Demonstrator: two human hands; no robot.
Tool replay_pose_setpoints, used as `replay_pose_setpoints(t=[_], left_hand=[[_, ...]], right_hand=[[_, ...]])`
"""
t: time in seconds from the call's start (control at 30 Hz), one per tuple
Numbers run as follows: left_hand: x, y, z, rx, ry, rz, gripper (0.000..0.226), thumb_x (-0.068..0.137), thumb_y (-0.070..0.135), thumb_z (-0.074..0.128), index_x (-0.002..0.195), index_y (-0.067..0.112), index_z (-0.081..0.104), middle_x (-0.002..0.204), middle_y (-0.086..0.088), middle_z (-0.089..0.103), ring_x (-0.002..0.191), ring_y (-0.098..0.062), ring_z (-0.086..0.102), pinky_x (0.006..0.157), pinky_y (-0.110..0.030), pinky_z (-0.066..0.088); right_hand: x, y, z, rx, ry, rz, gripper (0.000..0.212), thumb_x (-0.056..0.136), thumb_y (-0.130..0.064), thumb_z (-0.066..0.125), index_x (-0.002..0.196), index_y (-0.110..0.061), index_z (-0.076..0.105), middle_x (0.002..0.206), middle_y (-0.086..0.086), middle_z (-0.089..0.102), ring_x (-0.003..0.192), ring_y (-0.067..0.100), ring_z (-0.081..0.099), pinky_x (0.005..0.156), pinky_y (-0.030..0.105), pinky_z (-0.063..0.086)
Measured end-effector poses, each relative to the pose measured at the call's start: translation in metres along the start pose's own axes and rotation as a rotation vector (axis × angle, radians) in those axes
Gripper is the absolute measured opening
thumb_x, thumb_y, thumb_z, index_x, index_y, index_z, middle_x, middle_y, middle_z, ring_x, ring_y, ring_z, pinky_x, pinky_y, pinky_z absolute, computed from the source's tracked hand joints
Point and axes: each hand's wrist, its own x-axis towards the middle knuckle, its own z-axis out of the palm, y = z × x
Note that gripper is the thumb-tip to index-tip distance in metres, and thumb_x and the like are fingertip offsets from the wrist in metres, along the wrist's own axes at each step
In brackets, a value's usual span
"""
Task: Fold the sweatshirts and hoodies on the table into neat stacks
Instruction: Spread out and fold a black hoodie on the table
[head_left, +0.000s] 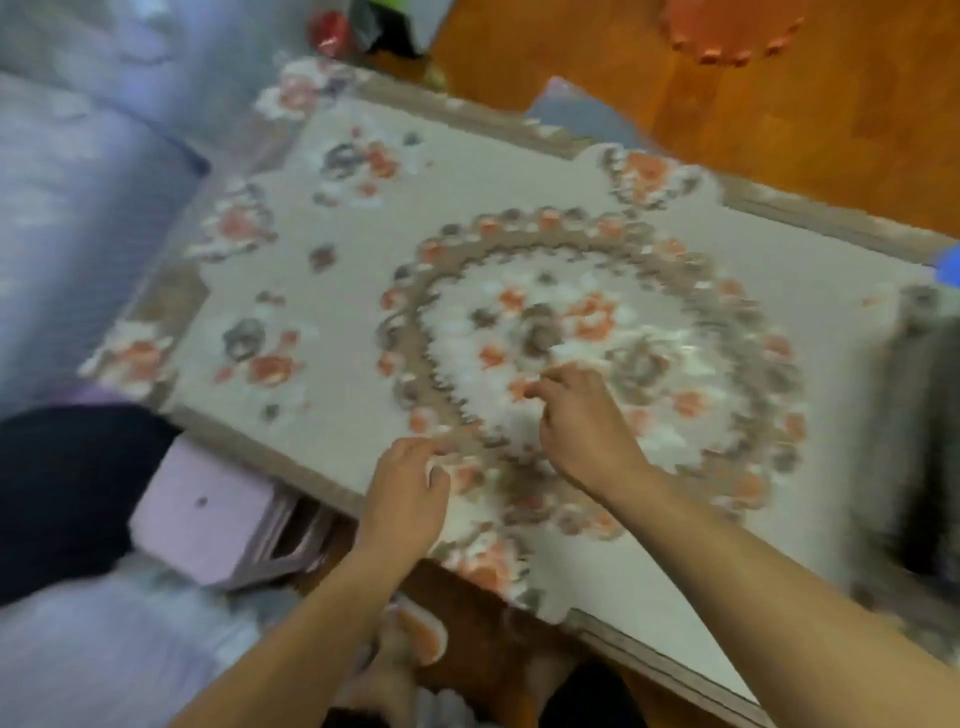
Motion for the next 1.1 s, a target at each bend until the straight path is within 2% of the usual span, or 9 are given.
replay_pose_setpoints(t=[0.17, 0.4, 0.57, 0.67, 0.8, 0.9, 0.97, 1.03, 1.1], left_hand=[[-0.023, -0.178, -0.086, -0.186, 0.103, -0.359, 0.026, 0.099, 0.017, 0.052, 0.117, 0.024, 0.069, 0.112, 0.003, 0.062, 0.098, -0.018, 0.061, 0.087, -0.03, 0.048], [-0.071, -0.393, -0.13, -0.515, 0.179, -0.642, 0.019, 0.096, 0.016, 0.056, 0.108, 0.02, 0.071, 0.112, -0.005, 0.07, 0.105, -0.025, 0.065, 0.092, -0.036, 0.053], [-0.097, -0.522, -0.14, -0.7, 0.343, -0.845, 0.026, 0.096, 0.014, 0.059, 0.122, 0.012, 0.065, 0.119, -0.011, 0.068, 0.11, -0.03, 0.063, 0.095, -0.036, 0.049], [-0.088, -0.576, -0.158, -0.923, 0.461, -0.985, 0.034, 0.096, 0.029, 0.061, 0.127, 0.021, 0.051, 0.112, -0.003, 0.061, 0.102, -0.027, 0.06, 0.083, -0.026, 0.043], [-0.053, -0.651, -0.18, -1.241, 0.665, -1.023, 0.08, 0.063, 0.06, 0.059, 0.13, 0.018, 0.049, 0.11, -0.011, 0.071, 0.097, -0.033, 0.07, 0.092, -0.048, 0.057], [-0.012, -0.715, -0.202, -1.415, 0.973, -1.036, 0.104, 0.048, 0.07, 0.069, 0.134, 0.015, 0.052, 0.114, -0.002, 0.068, 0.106, -0.027, 0.07, 0.096, -0.048, 0.057], [0.01, -0.743, -0.224, -1.459, 1.082, -1.077, 0.112, 0.046, 0.069, 0.079, 0.138, 0.013, 0.048, 0.132, -0.004, 0.062, 0.115, -0.025, 0.065, 0.102, -0.044, 0.053], [0.015, -0.745, -0.245, -1.479, 1.07, -1.117, 0.113, 0.051, 0.058, 0.084, 0.146, 0.018, 0.038, 0.142, -0.004, 0.054, 0.122, -0.026, 0.059, 0.107, -0.045, 0.05], [0.016, -0.737, -0.254, -1.449, 1.059, -1.083, 0.093, 0.065, 0.037, 0.08, 0.148, 0.022, 0.04, 0.142, -0.001, 0.056, 0.121, -0.025, 0.06, 0.107, -0.044, 0.05]], right_hand=[[0.04, -0.156, 0.093, -0.098, -0.197, -0.133, 0.04, 0.092, -0.004, 0.051, 0.126, -0.017, 0.067, 0.134, 0.009, 0.059, 0.125, 0.033, 0.05, 0.107, 0.038, 0.04], [0.091, -0.375, 0.255, -0.279, -0.41, -0.345, 0.037, 0.094, -0.012, 0.05, 0.127, -0.017, 0.066, 0.124, 0.013, 0.063, 0.118, 0.036, 0.058, 0.098, 0.037, 0.045], [0.103, -0.493, 0.37, -0.335, -0.566, -0.431, 0.038, 0.099, -0.013, 0.047, 0.135, -0.019, 0.06, 0.135, 0.01, 0.057, 0.12, 0.03, 0.056, 0.1, 0.038, 0.048], [0.106, -0.529, 0.416, -0.334, -0.587, -0.413, 0.04, 0.101, -0.015, 0.046, 0.139, -0.018, 0.055, 0.138, 0.011, 0.054, 0.121, 0.029, 0.054, 0.098, 0.036, 0.046], [0.108, -0.546, 0.452, -0.349, -0.632, -0.341, 0.043, 0.101, -0.013, 0.045, 0.144, -0.017, 0.048, 0.143, 0.011, 0.05, 0.125, 0.03, 0.052, 0.101, 0.035, 0.043], [0.117, -0.548, 0.467, -0.339, -0.635, -0.285, 0.043, 0.102, -0.013, 0.045, 0.144, -0.018, 0.047, 0.144, 0.01, 0.049, 0.121, 0.029, 0.054, 0.099, 0.036, 0.047], [0.125, -0.546, 0.47, -0.314, -0.605, -0.249, 0.042, 0.102, -0.013, 0.046, 0.143, -0.019, 0.049, 0.144, 0.009, 0.05, 0.118, 0.028, 0.056, 0.097, 0.037, 0.051], [0.129, -0.543, 0.47, -0.289, -0.577, -0.212, 0.042, 0.101, -0.013, 0.045, 0.142, -0.019, 0.05, 0.143, 0.007, 0.052, 0.119, 0.027, 0.056, 0.096, 0.037, 0.051], [0.13, -0.543, 0.464, -0.22, -0.565, -0.162, 0.042, 0.101, -0.013, 0.046, 0.142, -0.019, 0.05, 0.144, 0.006, 0.053, 0.123, 0.026, 0.055, 0.099, 0.037, 0.049]])
